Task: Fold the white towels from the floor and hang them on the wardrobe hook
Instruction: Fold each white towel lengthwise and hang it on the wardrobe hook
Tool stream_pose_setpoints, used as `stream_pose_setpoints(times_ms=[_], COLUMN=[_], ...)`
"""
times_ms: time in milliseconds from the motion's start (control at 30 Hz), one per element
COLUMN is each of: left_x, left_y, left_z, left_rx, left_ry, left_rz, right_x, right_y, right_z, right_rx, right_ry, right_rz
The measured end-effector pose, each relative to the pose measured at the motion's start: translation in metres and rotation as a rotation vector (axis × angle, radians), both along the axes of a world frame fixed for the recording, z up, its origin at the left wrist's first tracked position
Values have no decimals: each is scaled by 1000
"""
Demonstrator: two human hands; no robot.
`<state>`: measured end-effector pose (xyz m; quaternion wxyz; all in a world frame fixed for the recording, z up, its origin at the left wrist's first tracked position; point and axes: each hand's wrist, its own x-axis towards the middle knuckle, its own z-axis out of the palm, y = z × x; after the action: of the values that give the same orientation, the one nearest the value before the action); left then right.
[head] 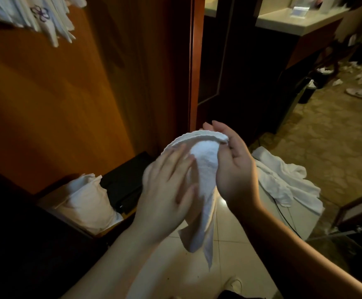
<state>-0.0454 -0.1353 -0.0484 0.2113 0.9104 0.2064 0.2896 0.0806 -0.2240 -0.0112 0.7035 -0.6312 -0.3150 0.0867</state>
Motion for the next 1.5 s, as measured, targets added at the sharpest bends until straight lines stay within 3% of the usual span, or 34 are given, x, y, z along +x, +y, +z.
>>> stream_pose_setpoints(times_ms=[67,167,300,467,667,833,967,1033,1167,1300,1500], left_x=[-2,-6,-9,-18,-19,-11,-3,3,12,17,14], left_y=[4,19,49,84,100,109,118,124,135,142,153], left_z=[-10,-17,1,21,41,57,82,99,127,140,160], left_rx=[141,-9,-610,-685,-938,-893,-841,-838,-828,-790,-685], left_ry=[-18,-21,-142,-210,-226,-232,-267,-319,-371,-350,-312], left_rz=[137,329,220,193,-58,-109,-139,-188,-243,-265,-182], right_x=[4,12,25,38,60,65,68,73,91,108,119], right_y=[3,4,4,-4,-10,1,16,27,44,47,59], right_z=[6,10,17,18,15,20,32,44,61,58,79], right_rx=[3,49,97,-95,-348,-442,-380,-275,-79,-244,-240], right_ry=[26,48,62,-131,-373,-345,-290,-172,167,70,-162], right_rz=[-3,35,61,2,-54,-10,15,22,352,315,145])
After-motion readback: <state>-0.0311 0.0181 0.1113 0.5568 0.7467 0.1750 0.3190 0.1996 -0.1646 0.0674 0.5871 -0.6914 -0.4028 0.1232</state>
